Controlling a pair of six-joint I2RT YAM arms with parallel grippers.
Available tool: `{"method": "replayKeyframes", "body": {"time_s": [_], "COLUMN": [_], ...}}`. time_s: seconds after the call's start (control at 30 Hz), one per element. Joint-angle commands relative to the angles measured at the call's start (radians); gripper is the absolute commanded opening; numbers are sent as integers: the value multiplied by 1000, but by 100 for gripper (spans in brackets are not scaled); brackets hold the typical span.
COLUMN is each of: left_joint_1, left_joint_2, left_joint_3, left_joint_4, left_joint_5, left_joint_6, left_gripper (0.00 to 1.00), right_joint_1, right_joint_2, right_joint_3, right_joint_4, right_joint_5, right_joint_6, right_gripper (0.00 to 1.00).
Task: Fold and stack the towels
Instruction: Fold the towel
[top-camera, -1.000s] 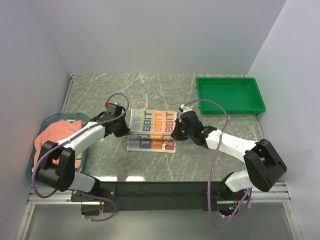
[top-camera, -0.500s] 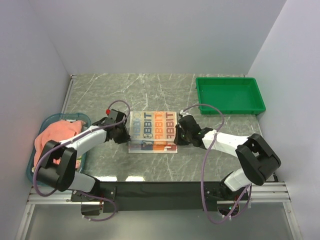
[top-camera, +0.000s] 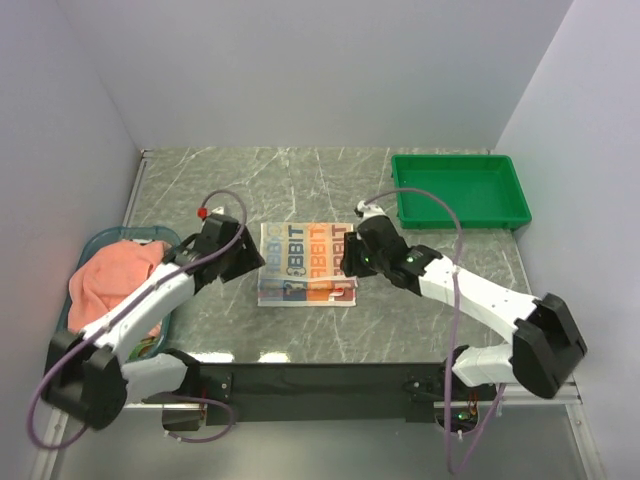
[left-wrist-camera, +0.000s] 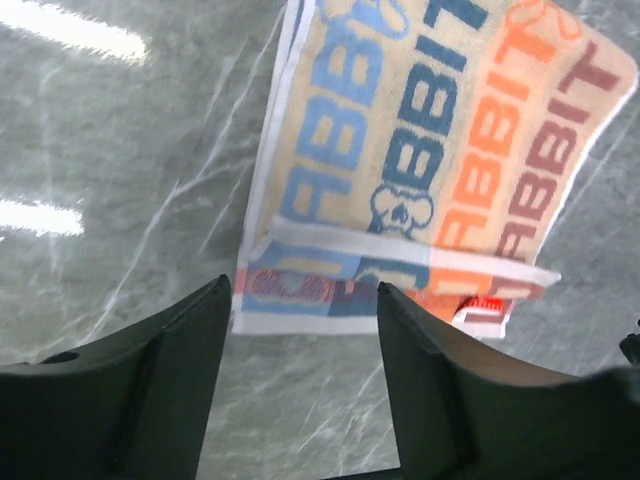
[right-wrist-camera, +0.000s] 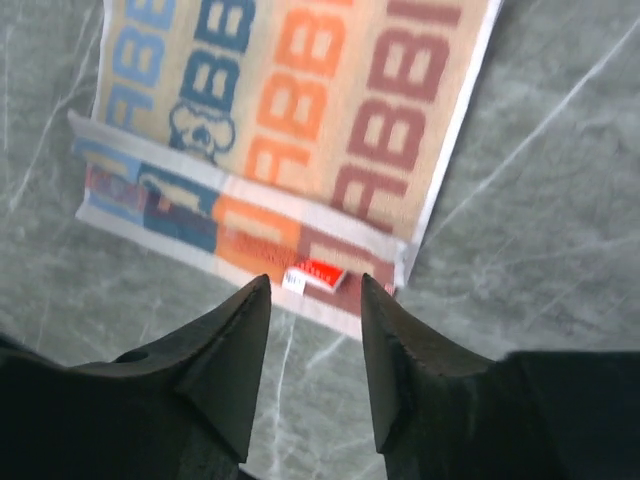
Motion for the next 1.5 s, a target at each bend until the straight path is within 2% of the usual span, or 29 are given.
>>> {"method": "replayKeyframes", "body": {"time_s": [0.0,0.27,0.47,0.83,1.17,1.47], "left_joint_1": [-2,-7,-28,-110,-222,-317], "left_joint_2": [132,457,515,416,175,147], "left_joint_3": [104,270,253,90,-98,-197], "left_joint_4": [33,55,37,35,17,34], "left_joint_5": [-6,26,37,39,15,40], "left_joint_6": [24,84,86,46,-72,-134], "left_gripper": [65,57,56,54,55,57], "right_joint_1": [0,-2,-5,24,84,84], "right_joint_2": [105,353,412,366,167,111], "right_joint_3": [78,224,225,138,-20,-175], "right_joint_4": [14,20,20,-17,2,38], "right_joint_5": [53,59,2,-76,-92,-99], "right_joint_6": [-12,-28,-51,-89,-42,-6], "right_gripper": [46,43,43,41,40,40]}}
